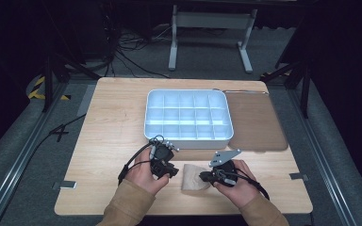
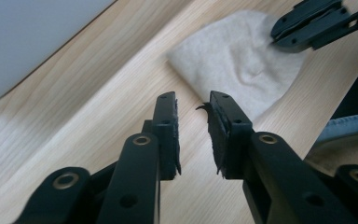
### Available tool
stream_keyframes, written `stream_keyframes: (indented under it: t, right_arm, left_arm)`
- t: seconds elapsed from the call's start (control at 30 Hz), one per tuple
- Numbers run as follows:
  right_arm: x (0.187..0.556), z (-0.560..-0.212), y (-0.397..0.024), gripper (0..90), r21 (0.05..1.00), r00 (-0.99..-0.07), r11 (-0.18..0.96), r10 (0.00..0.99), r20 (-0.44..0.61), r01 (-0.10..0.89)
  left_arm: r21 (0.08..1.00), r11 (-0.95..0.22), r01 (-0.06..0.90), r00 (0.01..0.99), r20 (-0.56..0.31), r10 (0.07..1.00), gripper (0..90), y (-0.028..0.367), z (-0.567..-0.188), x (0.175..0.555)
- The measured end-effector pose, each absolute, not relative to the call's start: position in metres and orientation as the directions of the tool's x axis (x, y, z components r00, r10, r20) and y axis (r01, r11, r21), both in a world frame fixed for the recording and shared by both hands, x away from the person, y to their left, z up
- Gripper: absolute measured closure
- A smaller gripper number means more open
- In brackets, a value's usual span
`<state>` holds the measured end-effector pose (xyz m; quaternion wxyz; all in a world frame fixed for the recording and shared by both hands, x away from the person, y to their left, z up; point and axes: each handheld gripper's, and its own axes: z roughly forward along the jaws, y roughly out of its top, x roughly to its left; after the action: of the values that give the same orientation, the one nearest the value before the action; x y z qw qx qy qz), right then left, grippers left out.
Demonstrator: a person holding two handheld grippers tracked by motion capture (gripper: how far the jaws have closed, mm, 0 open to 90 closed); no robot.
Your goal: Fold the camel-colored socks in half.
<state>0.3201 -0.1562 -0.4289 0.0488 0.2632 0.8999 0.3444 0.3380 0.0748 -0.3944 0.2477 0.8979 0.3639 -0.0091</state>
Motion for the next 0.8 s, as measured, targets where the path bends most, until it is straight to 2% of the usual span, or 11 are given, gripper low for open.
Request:
stream_keyframes:
  t: [0.13, 0.27, 0.6, 0.8]
  right_arm:
    - [0.321, -0.432, -0.16, 85.4, 0.643, -0.851, 0.617, 0.515, 0.104, 0.453]
    - [0.322, -0.435, -0.162, 85.4, 0.643, -0.847, 0.612, 0.52, 0.11, 0.459]
    - [0.319, -0.441, -0.165, 83.7, 0.64, -0.854, 0.625, 0.512, 0.095, 0.446]
    - [0.319, -0.446, -0.169, 82.9, 0.636, -0.849, 0.628, 0.521, 0.087, 0.45]
  left_arm:
    - [0.464, -0.61, 0.643, 0.75, -0.218, 0.625, 81.9, 0.062, -0.4, 0.34]
    - [0.471, -0.624, 0.623, 0.766, -0.204, 0.61, 86.0, 0.049, -0.41, 0.343]
    - [0.484, -0.634, 0.603, 0.776, -0.168, 0.609, 84.3, 0.032, -0.426, 0.352]
    - [0.442, -0.658, 0.609, 0.774, -0.15, 0.616, 84.3, 0.023, -0.435, 0.355]
